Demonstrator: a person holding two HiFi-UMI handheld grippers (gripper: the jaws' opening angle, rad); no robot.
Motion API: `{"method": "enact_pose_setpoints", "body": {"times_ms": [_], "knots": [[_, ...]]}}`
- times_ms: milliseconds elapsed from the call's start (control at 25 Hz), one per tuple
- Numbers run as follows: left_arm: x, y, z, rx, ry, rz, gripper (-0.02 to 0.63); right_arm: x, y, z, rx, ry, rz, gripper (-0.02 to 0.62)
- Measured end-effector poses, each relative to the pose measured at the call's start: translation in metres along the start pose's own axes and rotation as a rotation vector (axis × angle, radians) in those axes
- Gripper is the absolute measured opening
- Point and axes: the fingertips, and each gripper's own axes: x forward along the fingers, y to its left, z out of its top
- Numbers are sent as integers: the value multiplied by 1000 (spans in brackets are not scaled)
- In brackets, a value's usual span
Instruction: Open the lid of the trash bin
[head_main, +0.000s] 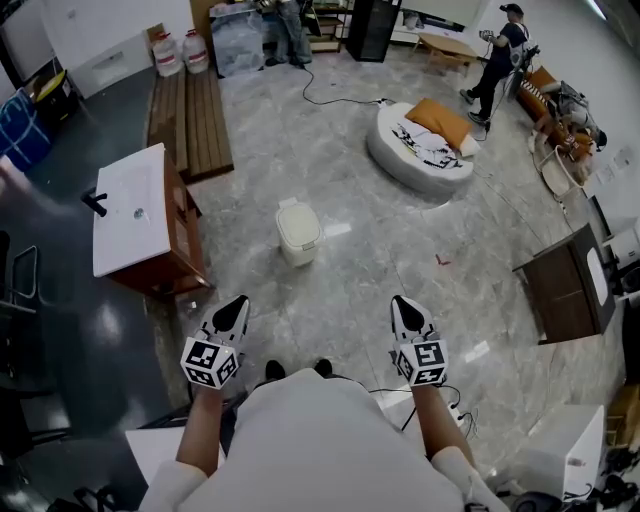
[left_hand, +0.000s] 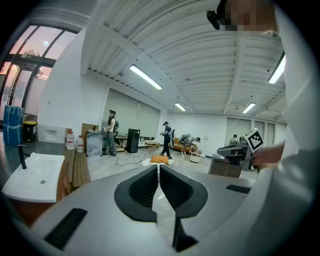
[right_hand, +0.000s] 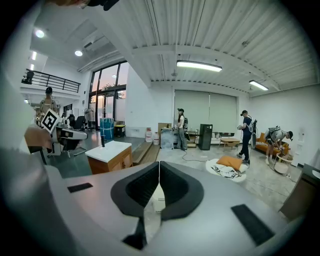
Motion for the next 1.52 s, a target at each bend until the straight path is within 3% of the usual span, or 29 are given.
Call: {"method": "enact_pose_setpoints", "body": {"times_ms": [1520], "knots": [[54,-58,-17,-8,39,104,26,28,-87,-31,34,67,108,31]]}}
